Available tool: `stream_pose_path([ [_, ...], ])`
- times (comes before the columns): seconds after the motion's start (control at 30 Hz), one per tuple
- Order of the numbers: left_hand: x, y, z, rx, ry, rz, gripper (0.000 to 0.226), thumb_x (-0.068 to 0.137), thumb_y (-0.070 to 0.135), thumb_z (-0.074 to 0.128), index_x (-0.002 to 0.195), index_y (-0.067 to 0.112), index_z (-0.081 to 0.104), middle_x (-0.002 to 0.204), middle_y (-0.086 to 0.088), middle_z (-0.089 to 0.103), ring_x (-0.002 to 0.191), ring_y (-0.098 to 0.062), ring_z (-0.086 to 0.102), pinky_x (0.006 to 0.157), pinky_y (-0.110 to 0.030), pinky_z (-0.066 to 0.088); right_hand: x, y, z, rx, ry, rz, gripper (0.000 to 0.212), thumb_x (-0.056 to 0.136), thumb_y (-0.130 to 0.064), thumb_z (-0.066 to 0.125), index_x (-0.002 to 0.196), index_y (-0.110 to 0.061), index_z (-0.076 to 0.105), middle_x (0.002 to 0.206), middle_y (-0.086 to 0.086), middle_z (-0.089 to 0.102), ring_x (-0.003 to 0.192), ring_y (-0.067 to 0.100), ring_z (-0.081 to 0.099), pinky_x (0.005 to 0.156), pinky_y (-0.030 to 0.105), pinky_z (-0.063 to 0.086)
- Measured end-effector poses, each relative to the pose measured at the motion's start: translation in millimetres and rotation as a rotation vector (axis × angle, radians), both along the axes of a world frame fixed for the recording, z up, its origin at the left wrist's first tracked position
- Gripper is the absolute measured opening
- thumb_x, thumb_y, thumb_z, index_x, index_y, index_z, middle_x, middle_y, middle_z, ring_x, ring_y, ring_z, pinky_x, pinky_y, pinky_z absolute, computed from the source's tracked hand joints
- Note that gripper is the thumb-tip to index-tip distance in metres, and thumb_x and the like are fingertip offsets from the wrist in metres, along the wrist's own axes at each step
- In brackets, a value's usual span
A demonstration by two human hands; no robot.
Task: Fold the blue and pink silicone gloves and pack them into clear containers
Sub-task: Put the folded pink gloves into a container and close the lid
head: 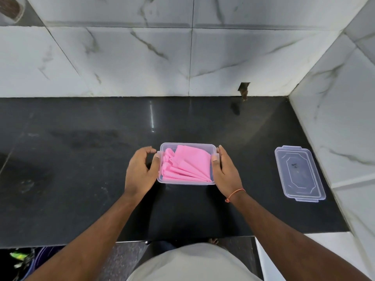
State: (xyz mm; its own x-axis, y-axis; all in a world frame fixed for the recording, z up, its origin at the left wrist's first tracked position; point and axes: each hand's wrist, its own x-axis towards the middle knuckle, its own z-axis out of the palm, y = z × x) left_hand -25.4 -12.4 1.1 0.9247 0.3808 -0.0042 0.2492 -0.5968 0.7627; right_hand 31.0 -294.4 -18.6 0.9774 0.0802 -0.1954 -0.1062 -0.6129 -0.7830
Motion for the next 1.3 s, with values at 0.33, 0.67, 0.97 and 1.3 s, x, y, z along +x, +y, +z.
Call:
stream_pose_path([
  [0.33,103.0,-87.7,44.5,0.538,-0.076,-0.702,0.061,0.112,0.052,0.034,0.171,0.035,0.035,0.182,0.007,0.027,0.171,-0.024,0.013,0.134,-0.058,0.021,-6.4,-56.0,13.7,-0.379,-0.251,-0.042,0.07,0.109,-0.053,0.041,0.169,-0.029,0.013,0.178,-0.009,0.012,0.165,0.016,0.007,0.128,0.057,0.021],
  [0.67,158.8,-249.1,39.7,0.612,0.057,-1.1,0.064,0.113,0.039,0.049,0.173,0.035,0.027,0.179,0.002,0.033,0.166,-0.027,0.031,0.131,-0.052,0.035,-27.8,-163.4,22.0,-0.602,-0.116,-0.261,0.069,0.107,-0.05,0.047,0.166,-0.03,0.018,0.177,0.0,0.017,0.164,0.03,0.014,0.123,0.067,0.03],
  [0.97,171.7,-345.4,2.2,0.642,0.107,-1.3,0.057,0.104,0.018,0.067,0.157,0.038,0.057,0.169,0.006,0.046,0.151,-0.025,0.046,0.111,-0.051,0.055,-69.0,-248.9,0.2,-0.673,-0.033,-0.258,0.047,0.095,-0.04,0.071,0.139,-0.033,0.058,0.162,-0.003,0.045,0.157,0.028,0.031,0.126,0.056,0.032],
  [1.3,183.8,-357.1,-25.7,0.856,-0.205,-1.377,0.015,0.108,0.03,0.059,0.112,0.036,0.072,0.133,0.008,0.06,0.124,-0.023,0.057,0.086,-0.038,0.048,-74.3,-278.0,-24.2,-0.729,-0.228,-0.188,0.01,0.102,-0.028,0.064,0.109,-0.031,0.07,0.121,-0.004,0.07,0.123,0.029,0.059,0.11,0.054,0.05],
])
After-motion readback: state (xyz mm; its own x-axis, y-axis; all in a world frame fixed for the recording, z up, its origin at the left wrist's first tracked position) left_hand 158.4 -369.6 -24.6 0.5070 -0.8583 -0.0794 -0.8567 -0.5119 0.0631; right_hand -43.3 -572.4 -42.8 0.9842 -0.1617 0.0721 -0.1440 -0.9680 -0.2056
